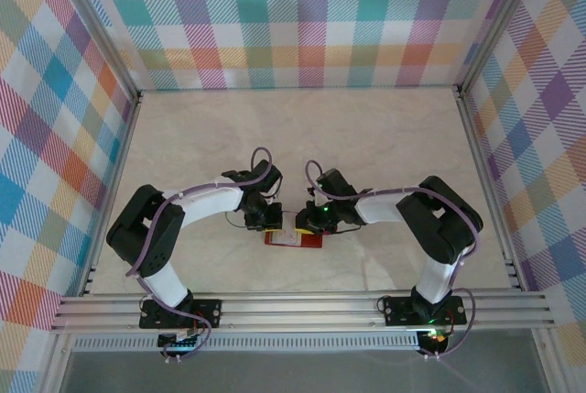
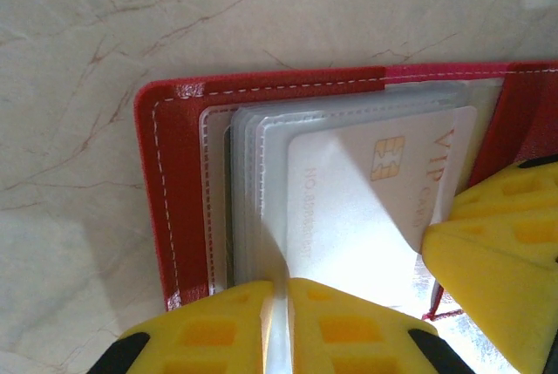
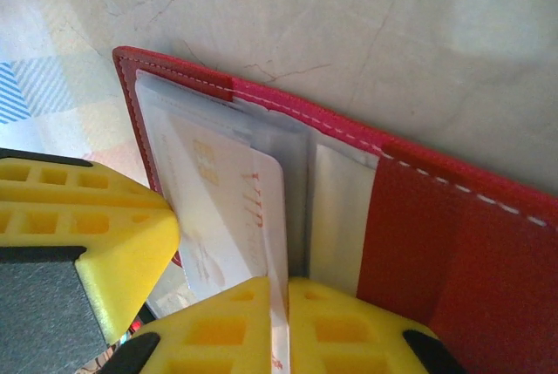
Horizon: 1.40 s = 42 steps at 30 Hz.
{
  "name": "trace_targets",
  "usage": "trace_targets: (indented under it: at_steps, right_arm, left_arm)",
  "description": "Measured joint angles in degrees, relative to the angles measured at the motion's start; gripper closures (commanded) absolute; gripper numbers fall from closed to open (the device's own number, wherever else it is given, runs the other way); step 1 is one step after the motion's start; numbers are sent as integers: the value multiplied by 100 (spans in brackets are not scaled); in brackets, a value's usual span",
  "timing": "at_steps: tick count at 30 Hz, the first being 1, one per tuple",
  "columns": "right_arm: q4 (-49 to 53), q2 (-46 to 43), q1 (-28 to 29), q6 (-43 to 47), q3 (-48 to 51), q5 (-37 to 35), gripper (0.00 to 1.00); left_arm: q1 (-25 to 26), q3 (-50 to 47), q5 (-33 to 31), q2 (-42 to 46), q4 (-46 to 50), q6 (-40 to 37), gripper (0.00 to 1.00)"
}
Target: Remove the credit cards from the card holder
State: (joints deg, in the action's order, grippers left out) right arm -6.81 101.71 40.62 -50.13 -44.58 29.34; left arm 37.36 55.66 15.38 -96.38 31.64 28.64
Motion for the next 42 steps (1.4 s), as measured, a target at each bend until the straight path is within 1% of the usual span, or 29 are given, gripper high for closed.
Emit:
trace_targets:
  at_steps: [6, 12, 16, 20, 26, 32, 37, 42]
  right_arm:
    - [55, -142, -63, 4, 131, -26, 89]
    - [343, -330, -146, 120, 179, -140, 89]
    - [450, -367, -166, 151, 179, -162, 85]
    - [420, -367, -166, 129, 181, -111, 82]
    - [166, -229, -166, 57, 186, 96, 80]
    - [79, -168, -199, -11, 186, 256, 80]
    - [79, -168, -203, -7, 186, 262, 80]
    - [83, -168, -203, -2, 186, 262, 80]
  left_arm:
    - [0, 0, -2, 0, 2, 0, 85]
    - [0, 0, -2, 0, 4, 0, 85]
    - [0, 0, -2, 0, 2, 0, 85]
    - [0, 0, -2, -2, 2, 2, 85]
    - [0, 0, 0, -11, 4, 0, 85]
    - [0, 0, -2, -11, 11, 2, 84]
    - [9, 2, -4, 52, 42, 7, 80]
    - [116, 61, -122, 125, 369, 24, 81]
